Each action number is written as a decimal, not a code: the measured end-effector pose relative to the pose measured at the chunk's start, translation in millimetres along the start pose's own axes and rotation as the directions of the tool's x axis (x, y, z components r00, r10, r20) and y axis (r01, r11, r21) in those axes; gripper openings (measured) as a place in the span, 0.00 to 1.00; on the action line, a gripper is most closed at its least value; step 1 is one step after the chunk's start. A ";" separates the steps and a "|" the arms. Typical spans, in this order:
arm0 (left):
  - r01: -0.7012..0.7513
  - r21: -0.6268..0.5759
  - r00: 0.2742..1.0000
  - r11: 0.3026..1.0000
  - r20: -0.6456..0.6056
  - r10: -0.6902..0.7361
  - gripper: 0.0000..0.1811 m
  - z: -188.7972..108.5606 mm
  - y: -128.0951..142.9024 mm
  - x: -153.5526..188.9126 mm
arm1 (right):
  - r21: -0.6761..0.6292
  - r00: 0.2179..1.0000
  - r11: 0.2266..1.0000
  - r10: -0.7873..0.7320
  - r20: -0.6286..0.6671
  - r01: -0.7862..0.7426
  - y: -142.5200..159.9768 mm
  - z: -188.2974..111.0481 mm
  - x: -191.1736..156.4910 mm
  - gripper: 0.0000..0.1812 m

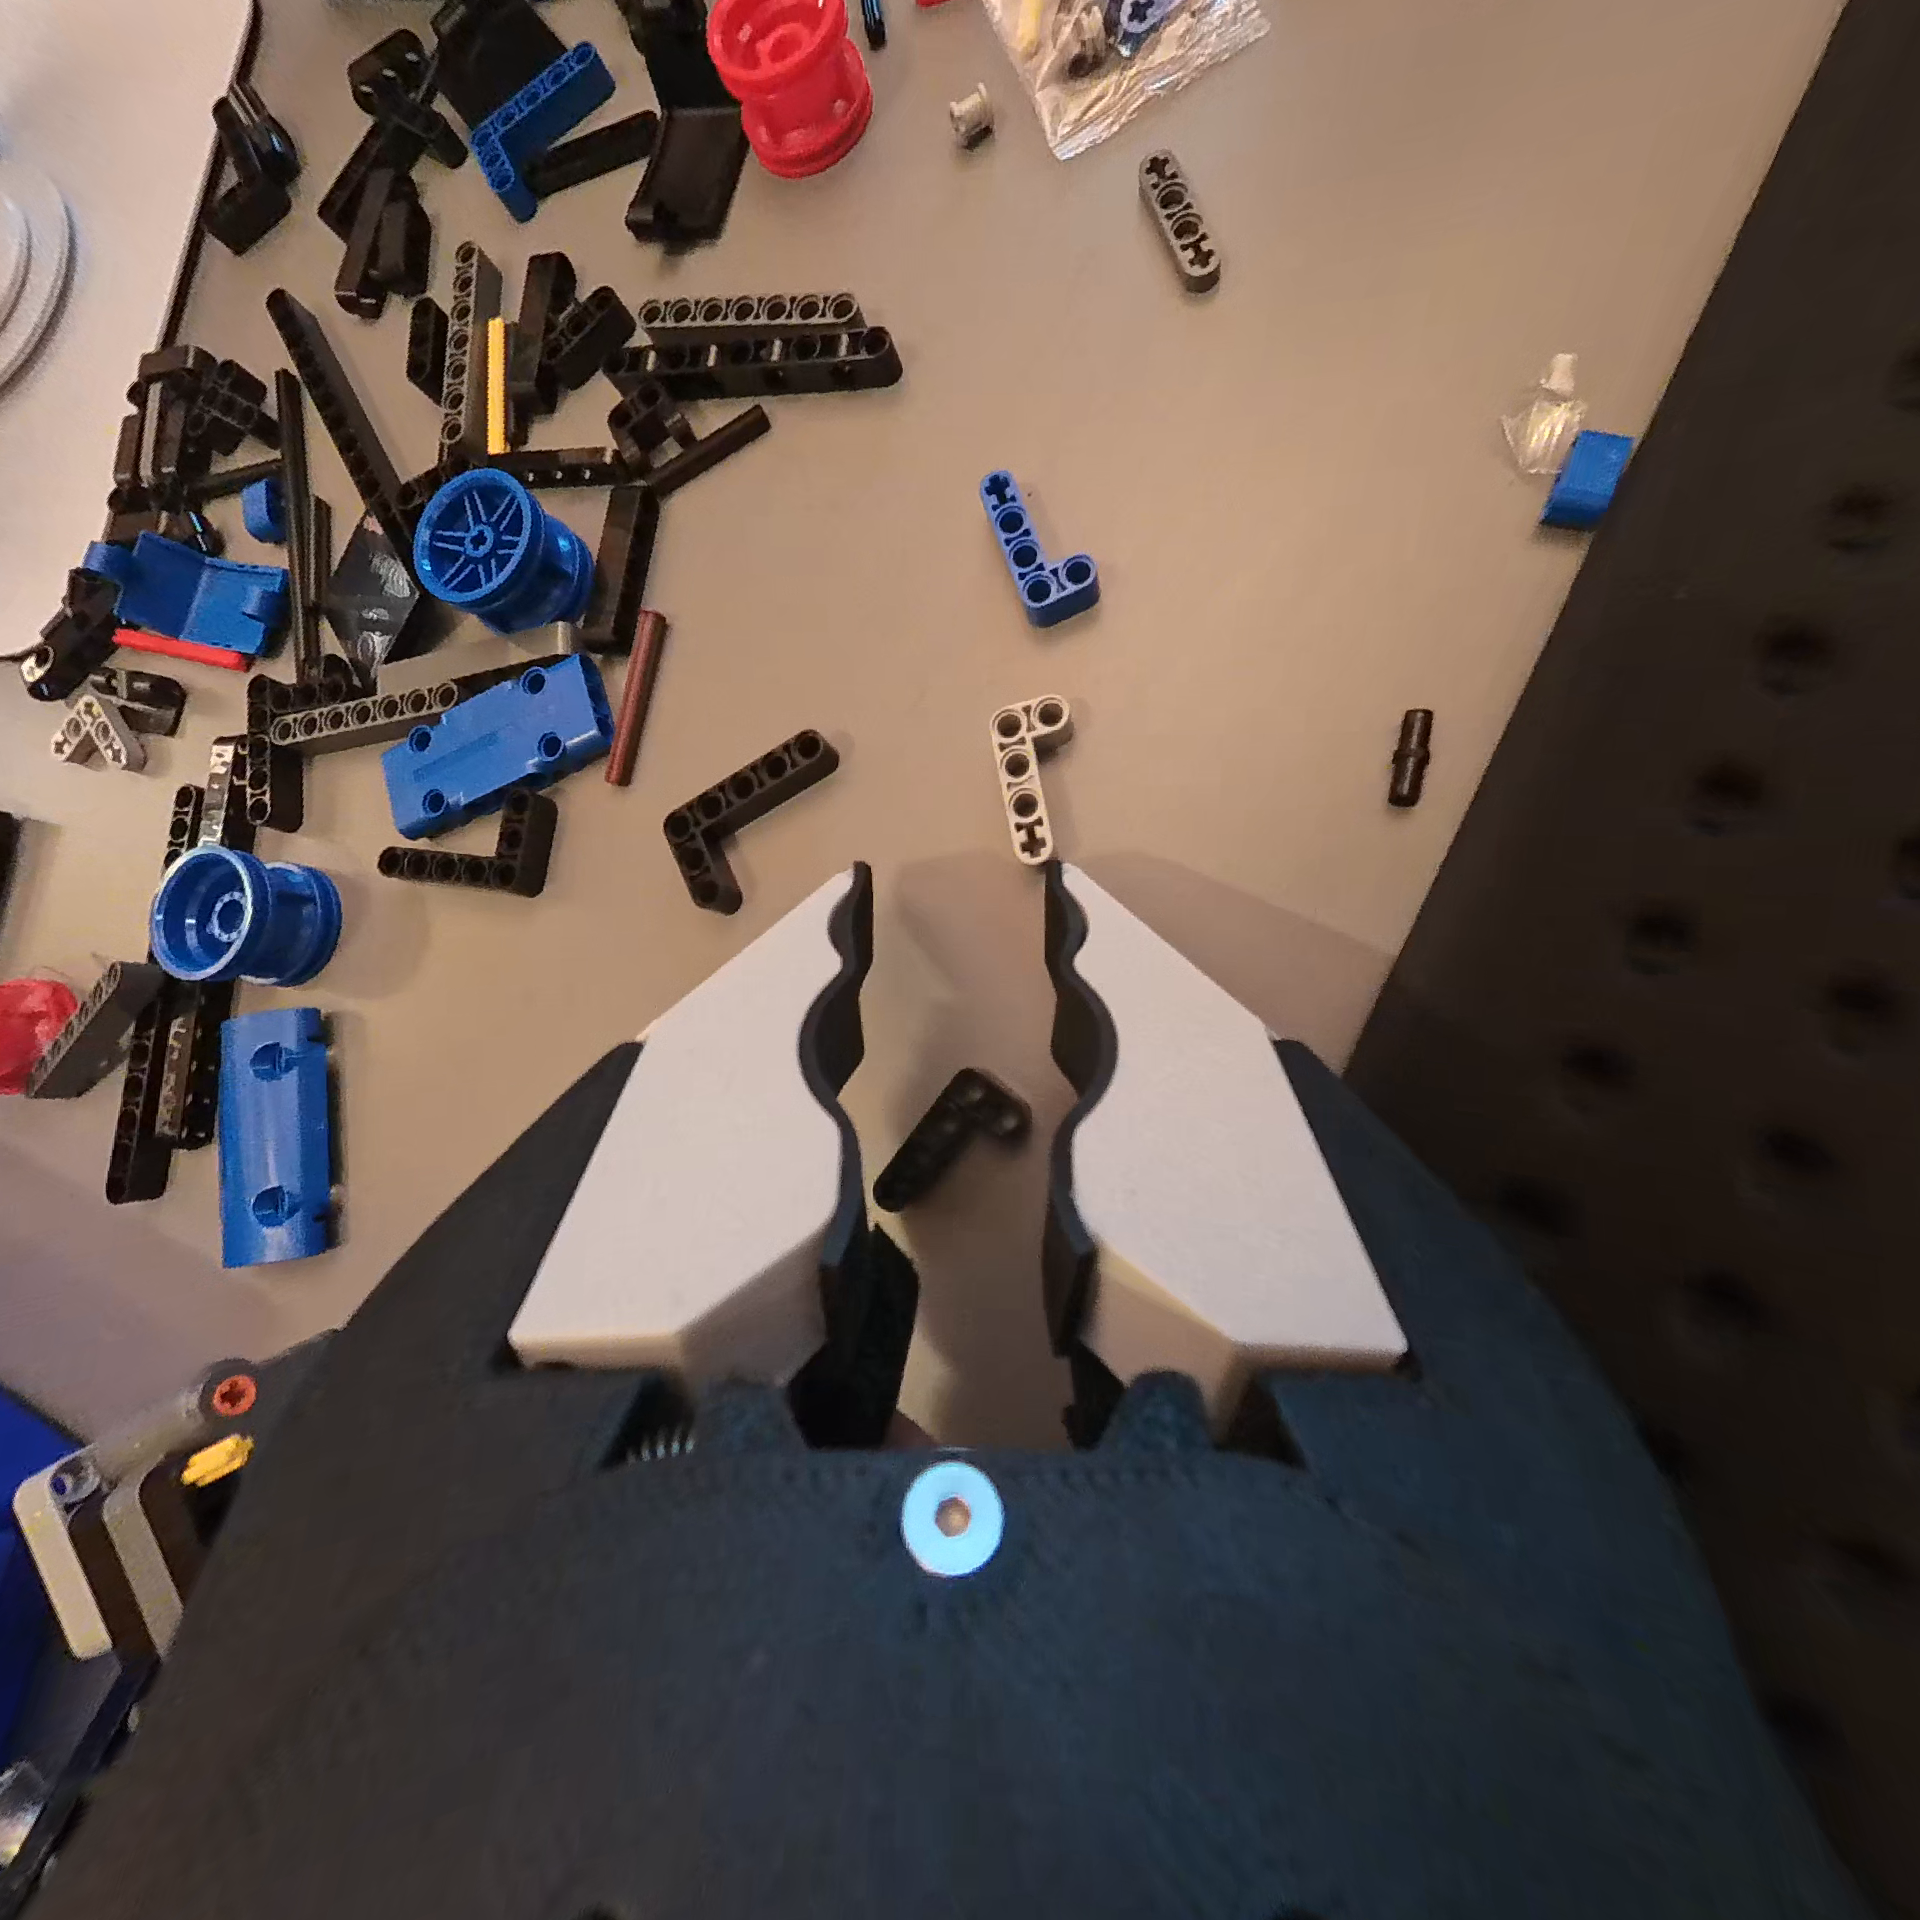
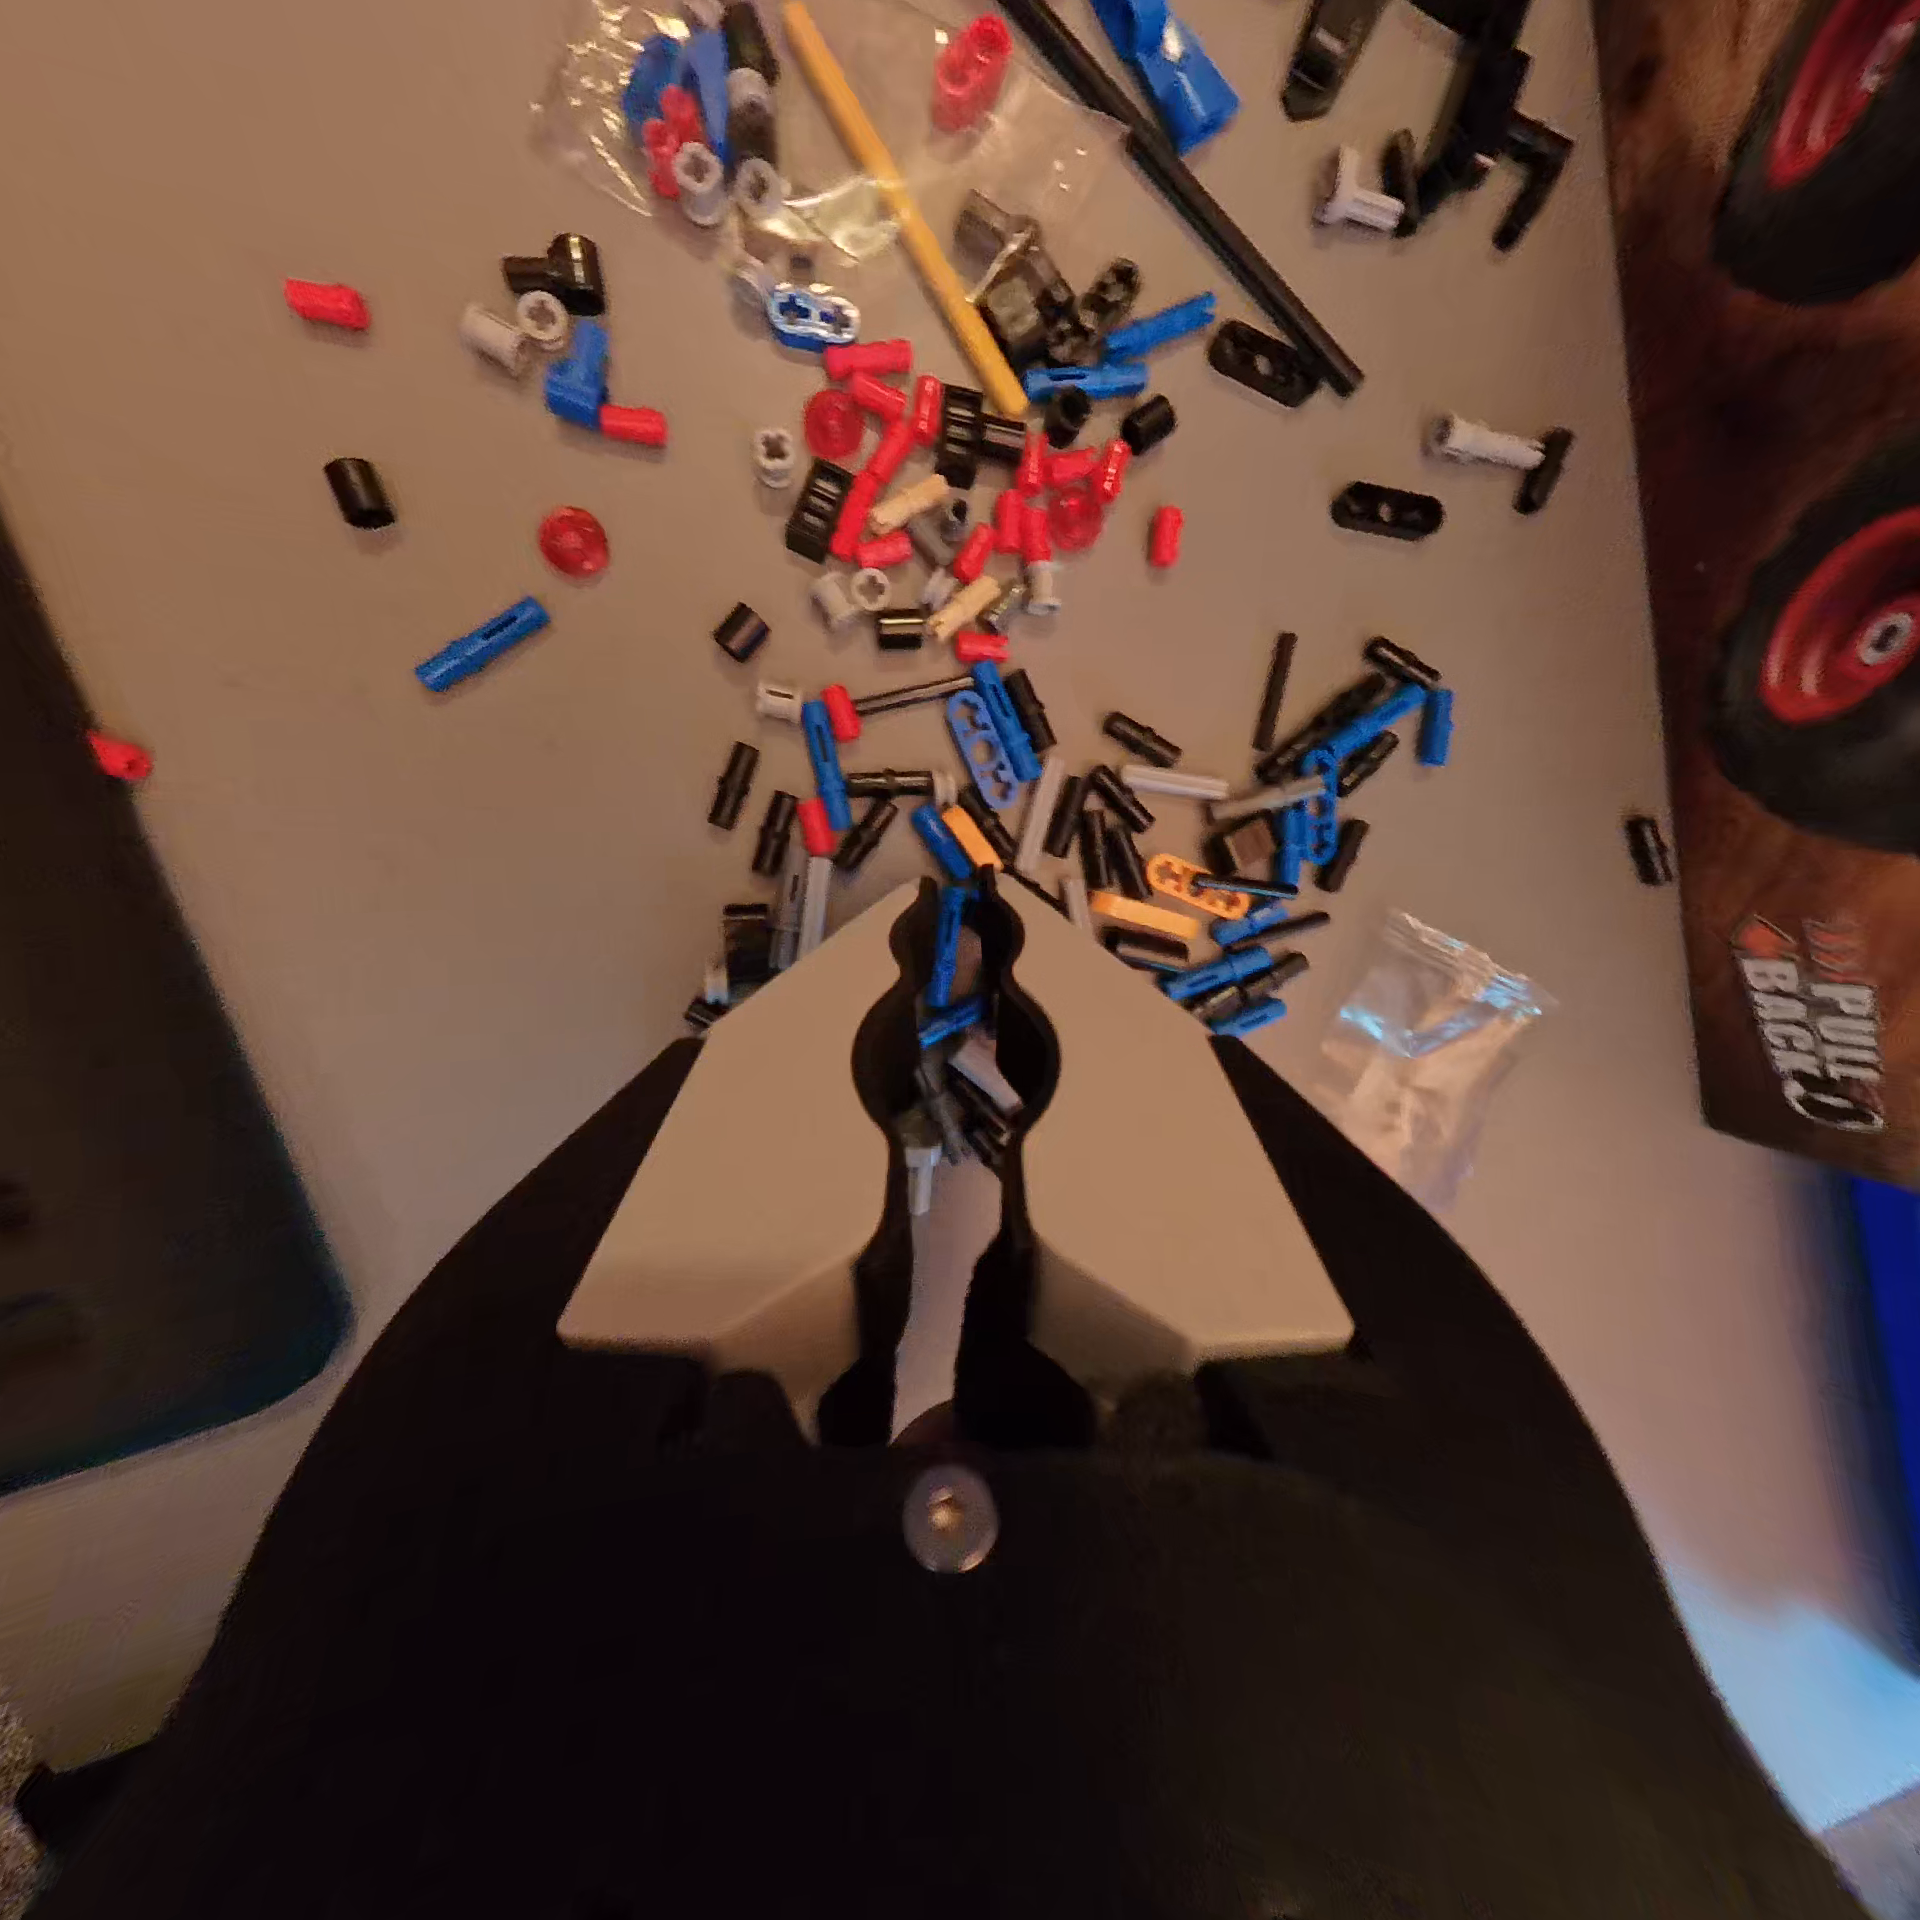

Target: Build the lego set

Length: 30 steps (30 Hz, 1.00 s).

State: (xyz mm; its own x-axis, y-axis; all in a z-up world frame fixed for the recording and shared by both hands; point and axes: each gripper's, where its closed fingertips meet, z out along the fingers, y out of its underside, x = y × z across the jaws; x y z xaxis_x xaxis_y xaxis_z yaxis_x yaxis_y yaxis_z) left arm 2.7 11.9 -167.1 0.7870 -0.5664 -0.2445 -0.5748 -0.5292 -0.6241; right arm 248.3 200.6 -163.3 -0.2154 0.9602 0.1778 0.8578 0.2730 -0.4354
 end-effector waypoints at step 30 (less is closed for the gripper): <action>-0.002 -0.002 1.000 1.000 -0.003 0.002 0.17 0.6 -1.5 1.7 | -0.050 0.985 0.984 -0.170 0.027 0.171 -11.0 10.6 -5.2 0.04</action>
State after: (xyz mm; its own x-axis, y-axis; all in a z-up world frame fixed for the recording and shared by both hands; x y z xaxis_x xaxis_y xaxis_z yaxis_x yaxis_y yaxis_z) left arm 5.0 12.1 -167.0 0.7850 -0.5697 -0.2434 -0.5770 -0.5293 -0.6220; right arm 235.0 193.2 -168.8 -0.3708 0.9010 0.2254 0.8307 0.4303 -0.3534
